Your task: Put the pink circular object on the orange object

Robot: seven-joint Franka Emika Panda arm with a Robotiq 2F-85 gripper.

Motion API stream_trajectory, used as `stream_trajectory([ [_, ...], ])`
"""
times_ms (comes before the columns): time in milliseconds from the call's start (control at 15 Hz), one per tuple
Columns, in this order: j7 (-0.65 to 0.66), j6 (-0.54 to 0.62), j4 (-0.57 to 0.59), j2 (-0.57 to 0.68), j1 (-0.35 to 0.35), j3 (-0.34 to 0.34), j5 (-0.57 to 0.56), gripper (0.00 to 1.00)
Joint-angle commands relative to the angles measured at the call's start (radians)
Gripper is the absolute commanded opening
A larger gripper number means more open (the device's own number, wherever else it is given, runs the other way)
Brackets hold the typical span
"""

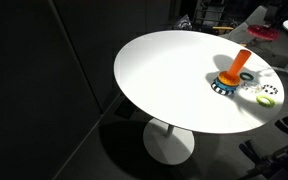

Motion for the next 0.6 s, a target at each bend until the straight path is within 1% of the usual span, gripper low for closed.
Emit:
stream_trajectory([
  [0,-0.048,-0.043,0.027,0.004,-0.010,-0.004,0.028,0.10],
  [533,-0.054,-0.049,0.028,0.008,-0.013,-0.004,0.031,0.10],
])
